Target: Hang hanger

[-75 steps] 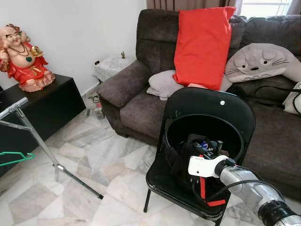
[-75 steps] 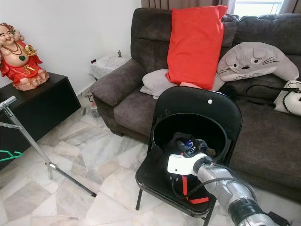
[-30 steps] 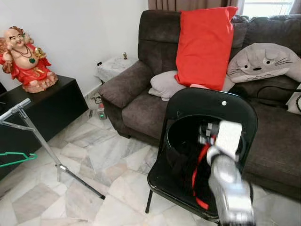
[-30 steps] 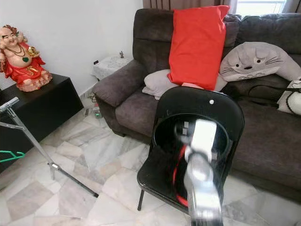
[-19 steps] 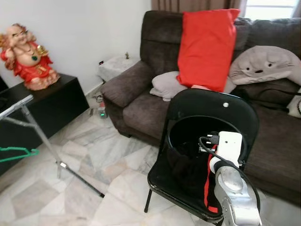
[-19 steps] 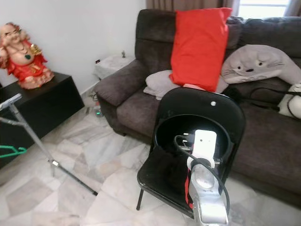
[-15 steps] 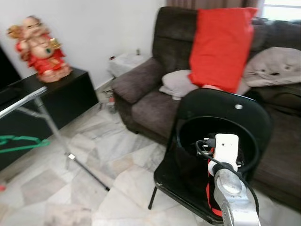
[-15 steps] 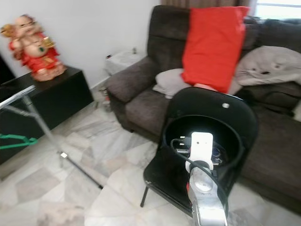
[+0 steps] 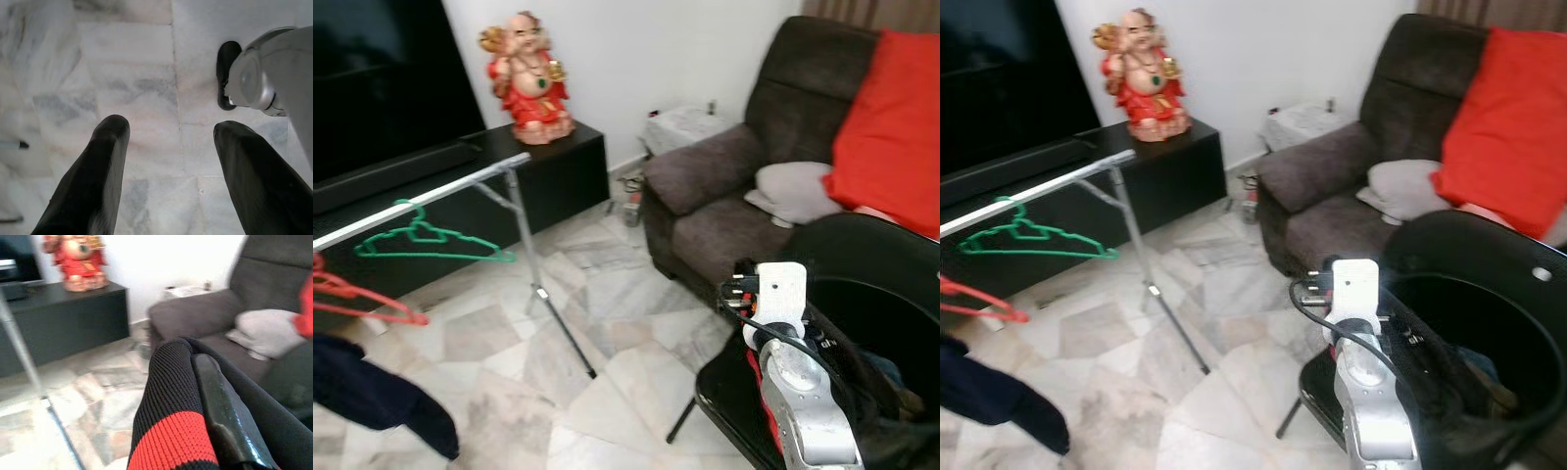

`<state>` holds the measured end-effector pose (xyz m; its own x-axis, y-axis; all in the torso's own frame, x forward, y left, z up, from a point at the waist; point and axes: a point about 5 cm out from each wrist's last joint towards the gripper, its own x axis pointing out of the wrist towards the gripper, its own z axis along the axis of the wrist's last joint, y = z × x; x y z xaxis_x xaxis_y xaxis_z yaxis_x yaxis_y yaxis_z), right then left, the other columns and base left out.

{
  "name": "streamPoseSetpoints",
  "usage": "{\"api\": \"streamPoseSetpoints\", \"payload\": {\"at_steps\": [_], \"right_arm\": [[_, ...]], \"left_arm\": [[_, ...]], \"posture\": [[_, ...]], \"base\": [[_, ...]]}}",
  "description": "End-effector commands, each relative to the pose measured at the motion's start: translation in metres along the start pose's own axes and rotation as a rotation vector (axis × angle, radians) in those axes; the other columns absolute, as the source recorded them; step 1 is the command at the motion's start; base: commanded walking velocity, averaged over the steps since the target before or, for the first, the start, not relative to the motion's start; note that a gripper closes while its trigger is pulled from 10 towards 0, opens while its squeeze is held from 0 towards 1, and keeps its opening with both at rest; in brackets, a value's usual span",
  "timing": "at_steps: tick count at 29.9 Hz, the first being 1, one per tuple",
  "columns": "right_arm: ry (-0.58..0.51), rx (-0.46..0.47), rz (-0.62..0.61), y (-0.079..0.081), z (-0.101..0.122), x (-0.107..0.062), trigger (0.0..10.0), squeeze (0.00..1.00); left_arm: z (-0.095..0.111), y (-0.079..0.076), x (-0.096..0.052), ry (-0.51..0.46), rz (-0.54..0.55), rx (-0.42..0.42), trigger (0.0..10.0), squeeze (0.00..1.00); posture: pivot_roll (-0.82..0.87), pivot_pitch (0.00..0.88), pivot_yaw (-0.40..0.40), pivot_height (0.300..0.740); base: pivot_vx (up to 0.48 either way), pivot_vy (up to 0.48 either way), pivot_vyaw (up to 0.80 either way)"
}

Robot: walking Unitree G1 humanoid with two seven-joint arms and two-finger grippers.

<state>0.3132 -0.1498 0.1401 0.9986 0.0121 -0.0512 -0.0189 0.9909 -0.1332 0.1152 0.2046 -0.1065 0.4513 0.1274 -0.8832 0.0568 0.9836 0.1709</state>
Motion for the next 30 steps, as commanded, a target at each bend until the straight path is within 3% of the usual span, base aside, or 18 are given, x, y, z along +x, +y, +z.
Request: {"api": "streamPoseSetpoints", "payload": {"at_steps": [1,5,9,11,17,26,30], "right_arm": [[-0.031,0.009,0.044,0.008,0.006,0.003,10.0,0.00],[-0.060,-0.002,0.138,0.017,0.011,0.005,10.0,0.00],[-0.089,-0.004,0.139,0.015,0.016,0.004,10.0,0.00],[-0.131,0.008,0.269,0.025,0.021,-0.002,10.0,0.00],[-0.196,-0.039,0.355,0.035,0.031,-0.005,10.0,0.00],[-0.165,-0.054,0.376,0.026,0.024,-0.005,10.0,0.00],[-0.179,-0.054,0.434,0.031,0.027,-0.007,10.0,0.00]], "left_arm": [[-0.006,0.002,-0.001,0.011,0.026,-0.034,10.0,0.00],[-0.005,0.002,-0.001,0.017,0.023,-0.015,10.0,0.00],[-0.005,0.002,-0.001,0.018,0.021,-0.012,10.0,0.00],[-0.006,0.000,-0.001,0.019,0.018,-0.014,10.0,0.00],[-0.005,-0.005,-0.001,0.010,0.015,-0.035,10.0,0.00],[-0.011,-0.016,-0.003,0.026,0.009,-0.063,10.0,0.00],[-0.013,-0.020,-0.003,0.025,0.006,-0.070,10.0,0.00]], "posture": [[0.02,0.000,0.051,0.740],[0.00,0.000,0.059,0.740],[-0.01,0.000,0.063,0.740],[-0.02,0.000,0.062,0.740],[-0.01,0.000,0.041,0.740],[-0.02,0.000,0.018,0.740],[-0.01,0.000,0.006,0.740]], "base": [[0.000,0.000,0.78],[0.000,0.000,0.78],[0.000,0.000,0.78],[0.000,0.000,0.78],[0.000,0.000,0.77],[0.000,0.000,0.77],[0.000,0.000,0.77]]}}
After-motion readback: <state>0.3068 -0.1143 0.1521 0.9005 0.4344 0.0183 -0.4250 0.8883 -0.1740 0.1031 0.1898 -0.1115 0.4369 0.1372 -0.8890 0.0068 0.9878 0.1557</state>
